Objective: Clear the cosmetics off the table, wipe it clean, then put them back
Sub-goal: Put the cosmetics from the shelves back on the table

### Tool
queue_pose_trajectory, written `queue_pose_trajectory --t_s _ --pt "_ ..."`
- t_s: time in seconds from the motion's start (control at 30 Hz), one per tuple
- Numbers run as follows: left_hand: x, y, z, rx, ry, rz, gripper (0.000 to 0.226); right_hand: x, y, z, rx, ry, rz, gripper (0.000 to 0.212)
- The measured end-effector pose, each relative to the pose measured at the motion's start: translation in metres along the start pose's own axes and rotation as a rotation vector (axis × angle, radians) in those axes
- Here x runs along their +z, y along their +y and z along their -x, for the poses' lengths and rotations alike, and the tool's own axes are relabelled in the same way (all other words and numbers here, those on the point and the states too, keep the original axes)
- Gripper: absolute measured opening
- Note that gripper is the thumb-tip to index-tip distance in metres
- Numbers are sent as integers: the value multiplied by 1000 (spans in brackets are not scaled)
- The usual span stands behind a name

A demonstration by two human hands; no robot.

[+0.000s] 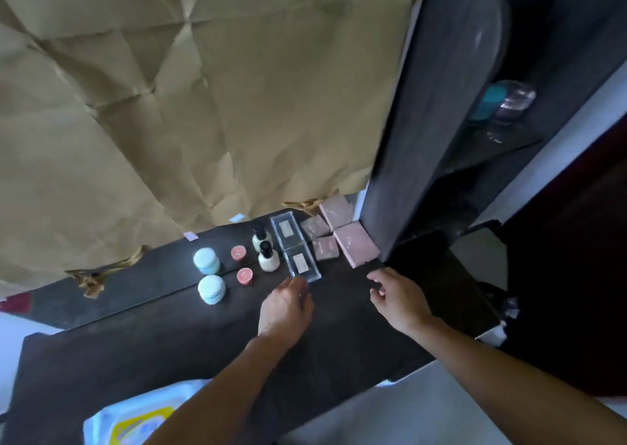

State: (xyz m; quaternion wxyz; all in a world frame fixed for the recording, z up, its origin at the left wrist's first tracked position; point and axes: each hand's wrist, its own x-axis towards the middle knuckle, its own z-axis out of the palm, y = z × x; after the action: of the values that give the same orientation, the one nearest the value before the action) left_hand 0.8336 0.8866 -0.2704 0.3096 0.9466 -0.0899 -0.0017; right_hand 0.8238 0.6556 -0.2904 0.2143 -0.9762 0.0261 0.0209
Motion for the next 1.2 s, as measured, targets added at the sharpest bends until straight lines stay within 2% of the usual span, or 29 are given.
queue_pose_trajectory --t_s 0.3,0.47,0.63,0.77,0.9,1.0,1.2 --pt "59 173 -9 194 13 61 10 -133 126 22 29 150 -20 27" --pt "55 248 -42 269 61 141 20 -196 157 2 -21 310 -51 29" --pt "32 310 -111 351 220 195 27 -246 162 -40 -54 499 -23 28" --pt "26 342 -186 339 291 94 45 -273 165 -71 -91 564 -29 27" --pt "27 354 -247 296 175 -154 58 -292 165 -97 -162 595 19 26" --pt "34 350 -266 358 165 -326 50 -300 164 -116 -196 601 40 26" --pt "37 342 -256 314 228 -244 43 -307 156 -151 -285 647 47 26"
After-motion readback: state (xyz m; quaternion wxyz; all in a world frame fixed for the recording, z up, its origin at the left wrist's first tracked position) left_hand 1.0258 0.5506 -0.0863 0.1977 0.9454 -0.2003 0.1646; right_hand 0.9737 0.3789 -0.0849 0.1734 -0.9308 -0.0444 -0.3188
